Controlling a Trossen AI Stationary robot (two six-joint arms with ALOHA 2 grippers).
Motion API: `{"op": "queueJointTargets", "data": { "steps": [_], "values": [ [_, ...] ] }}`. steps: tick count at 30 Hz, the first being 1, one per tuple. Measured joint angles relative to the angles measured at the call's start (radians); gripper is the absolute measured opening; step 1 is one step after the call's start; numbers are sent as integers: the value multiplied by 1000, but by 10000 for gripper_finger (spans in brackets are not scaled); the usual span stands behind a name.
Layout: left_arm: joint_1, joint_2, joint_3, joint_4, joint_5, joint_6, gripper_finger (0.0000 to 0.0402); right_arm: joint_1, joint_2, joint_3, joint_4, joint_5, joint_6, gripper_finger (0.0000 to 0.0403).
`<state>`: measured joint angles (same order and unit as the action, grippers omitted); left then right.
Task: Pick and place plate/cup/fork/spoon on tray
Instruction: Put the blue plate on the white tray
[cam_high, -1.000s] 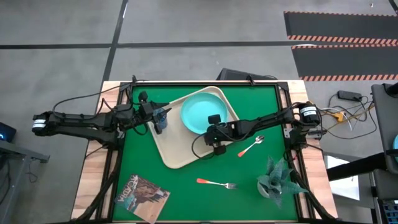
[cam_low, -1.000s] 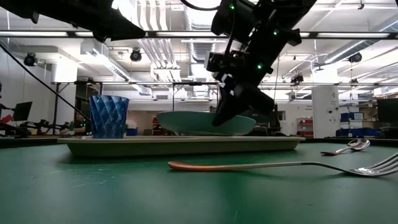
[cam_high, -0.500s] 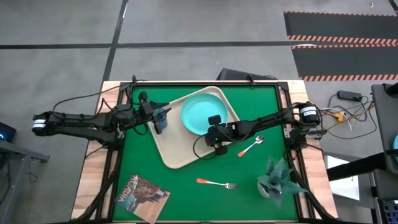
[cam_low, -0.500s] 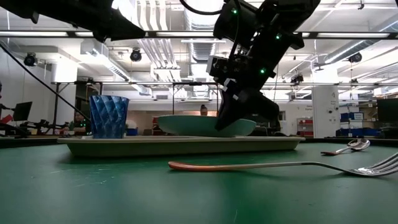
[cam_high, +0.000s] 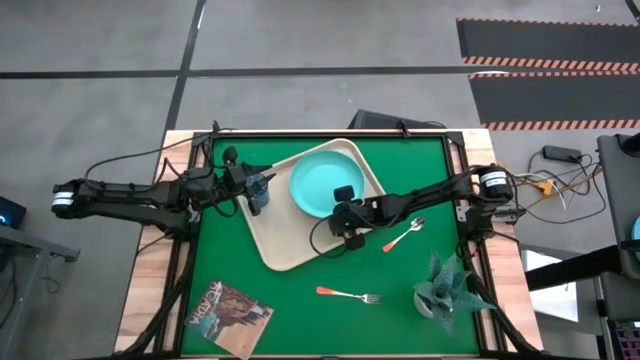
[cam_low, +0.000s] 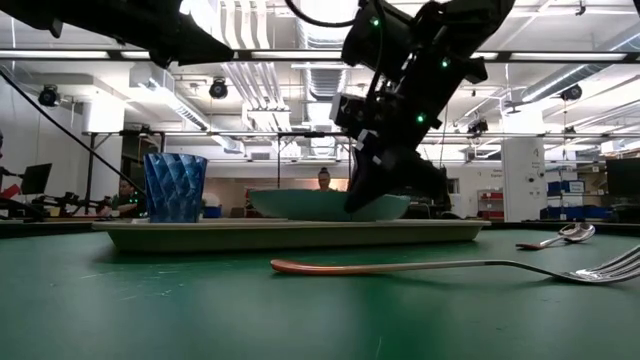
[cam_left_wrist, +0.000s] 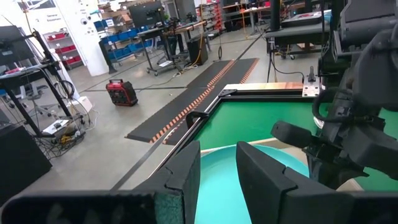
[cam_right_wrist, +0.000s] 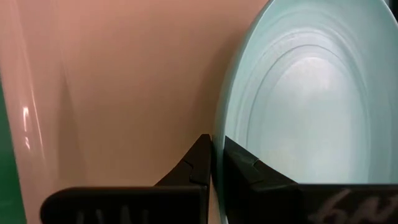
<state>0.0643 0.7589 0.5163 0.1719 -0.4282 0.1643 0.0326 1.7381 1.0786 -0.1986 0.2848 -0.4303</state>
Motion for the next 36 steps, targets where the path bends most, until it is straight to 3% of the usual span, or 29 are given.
{"op": "queueJointTargets", "data": {
  "steps": [10,36],
  "values": [
    [0,0,0,1,0,0,89,0,69,3,13,12,-16,11],
    [0,0,0,2,0,0,89,0,72,10,7,4,-19,15]
  ]
}}
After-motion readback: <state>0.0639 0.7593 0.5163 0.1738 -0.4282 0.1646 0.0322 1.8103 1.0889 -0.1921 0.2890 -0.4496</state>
